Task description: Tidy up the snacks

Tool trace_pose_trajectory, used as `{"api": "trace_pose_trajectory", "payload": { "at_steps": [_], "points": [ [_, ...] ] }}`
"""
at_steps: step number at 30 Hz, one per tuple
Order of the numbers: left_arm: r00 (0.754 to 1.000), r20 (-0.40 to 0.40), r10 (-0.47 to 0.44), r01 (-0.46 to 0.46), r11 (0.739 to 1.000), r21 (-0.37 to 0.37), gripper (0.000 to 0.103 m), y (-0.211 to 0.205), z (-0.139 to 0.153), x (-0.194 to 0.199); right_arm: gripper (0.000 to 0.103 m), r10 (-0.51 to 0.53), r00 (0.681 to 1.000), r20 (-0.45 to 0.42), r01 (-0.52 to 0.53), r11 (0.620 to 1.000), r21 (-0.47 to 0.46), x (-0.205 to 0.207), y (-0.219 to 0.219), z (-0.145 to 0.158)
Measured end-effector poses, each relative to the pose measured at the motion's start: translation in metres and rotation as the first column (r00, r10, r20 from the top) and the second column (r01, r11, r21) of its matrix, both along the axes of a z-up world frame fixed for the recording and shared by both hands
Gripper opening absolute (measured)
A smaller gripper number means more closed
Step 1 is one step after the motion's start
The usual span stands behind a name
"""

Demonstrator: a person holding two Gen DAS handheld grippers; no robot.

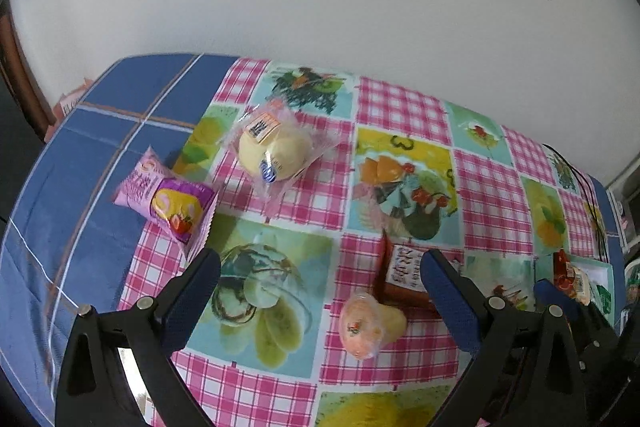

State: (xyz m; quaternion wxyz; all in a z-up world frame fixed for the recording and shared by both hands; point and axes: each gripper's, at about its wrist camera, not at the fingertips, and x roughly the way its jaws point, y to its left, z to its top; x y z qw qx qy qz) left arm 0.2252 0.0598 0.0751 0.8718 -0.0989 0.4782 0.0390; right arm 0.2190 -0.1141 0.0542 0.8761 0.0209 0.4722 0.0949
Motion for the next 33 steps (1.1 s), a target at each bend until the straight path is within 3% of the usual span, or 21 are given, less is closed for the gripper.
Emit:
{"api": "trace_pose_trajectory", "payload": {
  "at_steps": [12,22,33],
  "points": [
    [0.999,-0.002,0.052,-0.051,0.989,-0.137,0.1,0.027,-0.017,0.004,0.103,0.017,1.0,0.025,-0.017,0.999,0.028,0.011,0.039,-0.018],
    [0.998,0.005,0.07,-0.068,0.99,-0.127,0.1,0.03,-0.015,0.003,0.103,0.014,1.0,0.026,-0.015,0.999,0.03,0.021,0.057,-0.032],
    [0.999,-0.007,0.045,-0.045,0.995,-0.094,0.1,0.019,-0.018,0.003,0.103,-0.028,1.0,-0.004,0.028,1.0,0.014,0.024,0.032,-0.038]
  ]
}}
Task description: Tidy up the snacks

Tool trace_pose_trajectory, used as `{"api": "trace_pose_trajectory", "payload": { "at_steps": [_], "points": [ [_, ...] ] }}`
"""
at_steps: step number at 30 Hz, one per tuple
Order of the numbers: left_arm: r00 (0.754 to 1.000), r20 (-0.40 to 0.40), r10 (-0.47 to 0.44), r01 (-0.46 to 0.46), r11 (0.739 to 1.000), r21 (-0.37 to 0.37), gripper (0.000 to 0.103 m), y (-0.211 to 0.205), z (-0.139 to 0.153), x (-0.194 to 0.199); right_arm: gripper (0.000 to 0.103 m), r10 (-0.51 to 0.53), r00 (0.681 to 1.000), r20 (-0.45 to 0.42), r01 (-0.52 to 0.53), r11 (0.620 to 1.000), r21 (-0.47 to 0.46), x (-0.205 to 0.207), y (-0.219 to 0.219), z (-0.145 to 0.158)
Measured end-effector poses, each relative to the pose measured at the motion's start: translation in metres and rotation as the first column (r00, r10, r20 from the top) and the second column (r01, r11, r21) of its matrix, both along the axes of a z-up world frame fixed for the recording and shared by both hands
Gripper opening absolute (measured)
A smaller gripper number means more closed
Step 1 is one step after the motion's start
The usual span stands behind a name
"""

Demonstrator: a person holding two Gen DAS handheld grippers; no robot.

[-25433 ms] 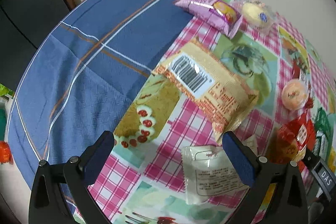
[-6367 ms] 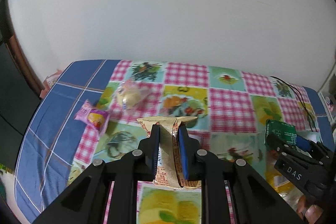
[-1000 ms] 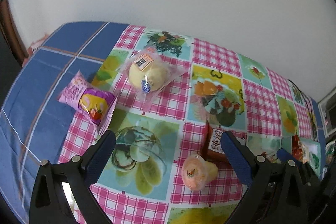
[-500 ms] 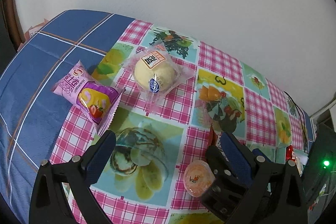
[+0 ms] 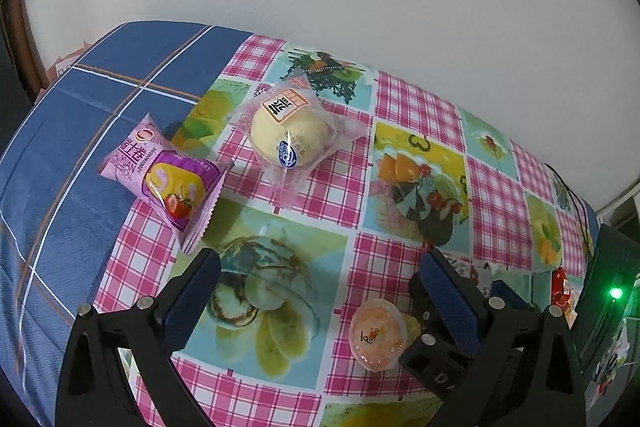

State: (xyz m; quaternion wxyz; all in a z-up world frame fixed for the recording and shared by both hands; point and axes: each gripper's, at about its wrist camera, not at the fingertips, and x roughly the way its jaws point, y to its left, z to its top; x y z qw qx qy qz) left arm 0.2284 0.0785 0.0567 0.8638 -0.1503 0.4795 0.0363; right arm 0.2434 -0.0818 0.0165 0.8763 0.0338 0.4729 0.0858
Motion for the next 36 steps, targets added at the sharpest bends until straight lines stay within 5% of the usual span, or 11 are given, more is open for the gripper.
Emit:
{"api": "trace_pose_trajectory", "payload": {
  "at_steps": [8,13,23,34,36],
  "points": [
    [0.999,-0.03,-0.04,0.04,0.999,0.006,0.1,-0.016,-0.009,0.002,0.098,0.025,0.999,0.022,-0.025,1.0,-0.009,0.002,-0.011,0.002],
    [0.998,-0.043,-0.041,0.04,0.999,-0.006,0.1,-0.021,-0.012,0.002,0.072,0.044,0.999,0.016,-0.043,0.999,-0.032,0.0,-0.013,0.002],
    [0.995,-0.084,-0.062,0.061,0.998,-0.015,0.099,-0.039,-0.022,0.003,0.068,0.059,0.998,-0.02,-0.06,0.995,-0.081,-0.011,-0.028,0.001],
    [0.986,-0.123,-0.111,0.117,0.992,0.041,0.068,-0.064,-0.032,0.001,0.068,0.104,0.993,-0.047,-0.11,0.984,-0.138,-0.027,-0.038,-0.001],
    [0.986,-0.122,-0.113,0.12,0.991,0.052,0.056,-0.067,-0.032,-0.001,0.068,0.108,0.993,-0.051,-0.114,0.984,-0.137,-0.028,-0.039,-0.001]
  ]
}}
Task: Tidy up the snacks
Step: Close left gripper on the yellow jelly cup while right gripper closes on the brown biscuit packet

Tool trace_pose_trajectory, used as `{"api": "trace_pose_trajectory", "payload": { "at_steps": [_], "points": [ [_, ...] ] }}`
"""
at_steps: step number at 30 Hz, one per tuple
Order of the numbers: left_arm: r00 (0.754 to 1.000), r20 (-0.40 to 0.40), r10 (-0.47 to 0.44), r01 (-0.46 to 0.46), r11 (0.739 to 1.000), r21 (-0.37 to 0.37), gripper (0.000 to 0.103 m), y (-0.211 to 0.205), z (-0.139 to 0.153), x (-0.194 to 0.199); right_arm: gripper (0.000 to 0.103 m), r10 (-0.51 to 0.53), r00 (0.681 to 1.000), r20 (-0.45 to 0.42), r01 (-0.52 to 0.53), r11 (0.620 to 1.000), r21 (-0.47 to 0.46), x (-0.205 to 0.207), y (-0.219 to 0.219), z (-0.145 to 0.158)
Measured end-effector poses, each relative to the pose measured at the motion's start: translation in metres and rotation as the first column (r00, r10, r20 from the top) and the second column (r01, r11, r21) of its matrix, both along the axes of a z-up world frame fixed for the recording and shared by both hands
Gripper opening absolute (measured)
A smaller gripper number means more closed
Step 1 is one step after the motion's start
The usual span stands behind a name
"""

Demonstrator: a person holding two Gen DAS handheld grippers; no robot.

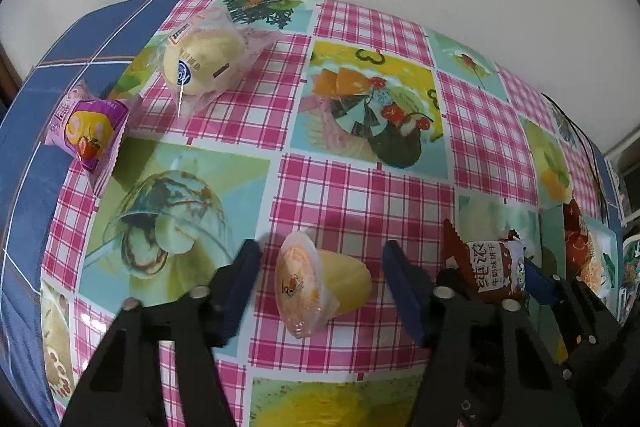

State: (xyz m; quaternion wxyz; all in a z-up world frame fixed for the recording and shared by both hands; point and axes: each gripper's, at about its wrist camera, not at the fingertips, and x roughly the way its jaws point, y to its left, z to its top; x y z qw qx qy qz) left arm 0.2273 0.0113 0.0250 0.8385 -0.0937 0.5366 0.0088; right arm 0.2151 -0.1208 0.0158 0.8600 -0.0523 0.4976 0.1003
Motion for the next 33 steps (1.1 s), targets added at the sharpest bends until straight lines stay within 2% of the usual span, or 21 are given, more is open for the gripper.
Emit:
{"api": "trace_pose_trajectory", "payload": {
  "at_steps": [2,7,15,22,24,25,26,33],
  "points": [
    [1.0,0.0,-0.009,0.009,1.0,0.023,0.049,-0.003,0.0,-0.001,0.068,0.004,1.0,-0.002,-0.004,1.0,-0.002,-0.001,0.0,0.0],
    [1.0,0.001,-0.022,0.022,0.998,0.063,0.048,-0.012,-0.002,-0.001,0.068,0.007,1.0,-0.006,-0.007,1.0,-0.001,-0.003,-0.003,0.0],
    [1.0,-0.001,-0.012,0.012,0.999,0.049,0.048,-0.018,-0.001,-0.005,0.068,0.004,1.0,-0.017,-0.004,1.0,0.004,-0.007,-0.006,0.001],
    [1.0,0.018,-0.012,0.011,0.999,0.041,0.047,-0.025,0.01,-0.007,0.066,-0.012,0.999,-0.033,0.015,0.998,0.066,-0.007,-0.015,0.004],
    [1.0,0.029,-0.012,0.01,0.999,0.039,0.039,-0.028,0.016,-0.008,0.066,-0.015,0.999,-0.035,0.018,0.996,0.089,-0.008,-0.018,0.008],
    [0.999,0.035,-0.009,0.008,0.999,0.039,0.029,-0.029,0.019,-0.008,0.066,-0.015,0.999,-0.035,0.018,0.995,0.096,-0.008,-0.019,0.009],
    [0.999,0.041,-0.009,0.007,0.999,0.042,0.005,-0.031,0.023,-0.008,0.066,-0.015,0.999,-0.035,0.018,0.994,0.104,-0.009,-0.02,0.011],
    [0.999,0.039,-0.007,0.006,0.999,0.042,0.005,-0.036,0.027,-0.008,0.066,-0.011,1.0,-0.022,0.013,0.991,0.13,-0.013,-0.027,0.021]
  ]
}}
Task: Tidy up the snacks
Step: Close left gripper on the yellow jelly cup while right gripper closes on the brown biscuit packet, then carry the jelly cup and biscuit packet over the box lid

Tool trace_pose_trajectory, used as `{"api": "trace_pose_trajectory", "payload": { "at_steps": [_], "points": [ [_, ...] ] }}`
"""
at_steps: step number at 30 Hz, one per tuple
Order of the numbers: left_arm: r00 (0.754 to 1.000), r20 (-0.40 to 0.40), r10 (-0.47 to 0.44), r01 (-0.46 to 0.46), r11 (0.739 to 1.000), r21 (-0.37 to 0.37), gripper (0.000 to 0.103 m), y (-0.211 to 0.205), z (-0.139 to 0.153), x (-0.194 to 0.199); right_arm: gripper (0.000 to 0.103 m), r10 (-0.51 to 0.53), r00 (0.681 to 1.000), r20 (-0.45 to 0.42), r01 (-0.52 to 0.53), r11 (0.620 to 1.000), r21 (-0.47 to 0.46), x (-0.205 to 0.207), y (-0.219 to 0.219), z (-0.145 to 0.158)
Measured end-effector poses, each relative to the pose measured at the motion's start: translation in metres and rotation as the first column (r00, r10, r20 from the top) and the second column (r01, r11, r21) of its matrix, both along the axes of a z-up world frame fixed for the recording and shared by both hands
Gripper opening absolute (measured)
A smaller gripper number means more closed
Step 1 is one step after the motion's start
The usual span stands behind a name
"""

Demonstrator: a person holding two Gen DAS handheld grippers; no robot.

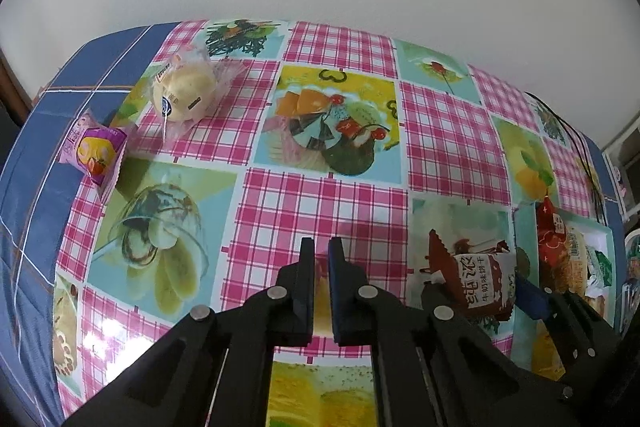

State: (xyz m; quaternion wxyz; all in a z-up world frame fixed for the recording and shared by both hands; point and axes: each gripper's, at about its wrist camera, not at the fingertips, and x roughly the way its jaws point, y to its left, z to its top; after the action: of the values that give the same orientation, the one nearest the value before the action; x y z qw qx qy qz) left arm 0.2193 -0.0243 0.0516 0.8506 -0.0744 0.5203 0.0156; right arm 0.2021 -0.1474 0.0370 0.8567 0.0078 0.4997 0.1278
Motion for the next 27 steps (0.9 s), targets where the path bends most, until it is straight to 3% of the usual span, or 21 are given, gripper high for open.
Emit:
{"api": "trace_pose_trajectory", "payload": {
  "at_steps": [5,9,17,22,27],
  "points": [
    [1.0,-0.016,-0.009,0.009,1.0,-0.022,0.01,-0.001,-0.004,0.0,0.066,0.001,1.0,-0.012,-0.001,1.0,0.001,0.001,-0.003,-0.003],
    [0.999,-0.032,-0.04,0.039,0.999,-0.017,0.031,-0.004,-0.005,-0.001,0.066,-0.001,1.0,-0.01,0.001,1.0,-0.003,0.001,-0.005,-0.001],
    [0.994,-0.063,-0.089,0.089,0.996,-0.007,0.031,-0.007,-0.005,-0.005,0.066,0.011,1.0,-0.026,-0.011,1.0,-0.016,-0.002,-0.01,-0.001],
    [0.992,-0.079,-0.098,0.094,0.994,-0.051,0.032,-0.004,-0.008,-0.007,0.066,0.021,0.999,-0.034,-0.022,0.999,-0.032,-0.004,-0.011,-0.003],
    [0.99,-0.095,-0.104,0.099,0.994,-0.05,0.042,-0.004,-0.009,-0.009,0.066,0.032,0.999,-0.042,-0.034,0.999,-0.041,-0.005,-0.012,-0.003]
  ]
}}
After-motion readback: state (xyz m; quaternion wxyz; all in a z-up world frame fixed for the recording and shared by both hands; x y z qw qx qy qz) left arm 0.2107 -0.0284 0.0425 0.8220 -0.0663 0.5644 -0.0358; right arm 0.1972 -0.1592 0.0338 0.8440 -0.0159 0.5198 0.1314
